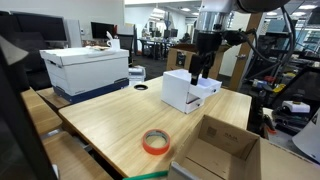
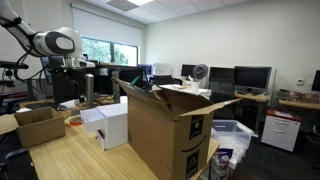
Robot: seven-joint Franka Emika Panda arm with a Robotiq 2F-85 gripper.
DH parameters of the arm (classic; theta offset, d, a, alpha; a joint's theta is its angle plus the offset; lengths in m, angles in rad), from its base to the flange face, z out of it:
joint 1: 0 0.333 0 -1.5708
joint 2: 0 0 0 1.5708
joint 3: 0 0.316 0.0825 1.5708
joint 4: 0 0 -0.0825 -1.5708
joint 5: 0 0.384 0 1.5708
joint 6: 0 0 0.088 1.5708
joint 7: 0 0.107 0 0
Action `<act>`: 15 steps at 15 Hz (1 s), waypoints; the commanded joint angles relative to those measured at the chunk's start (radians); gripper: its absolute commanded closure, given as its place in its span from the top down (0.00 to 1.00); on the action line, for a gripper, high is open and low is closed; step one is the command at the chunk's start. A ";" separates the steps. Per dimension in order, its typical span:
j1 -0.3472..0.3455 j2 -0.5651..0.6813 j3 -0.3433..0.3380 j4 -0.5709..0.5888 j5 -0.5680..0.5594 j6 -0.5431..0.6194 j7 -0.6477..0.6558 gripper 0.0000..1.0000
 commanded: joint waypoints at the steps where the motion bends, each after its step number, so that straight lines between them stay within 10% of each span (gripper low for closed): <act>1: 0.012 0.043 -0.009 0.014 0.052 0.053 -0.024 1.00; 15: 0.077 0.156 0.032 0.053 -0.031 0.120 0.036 1.00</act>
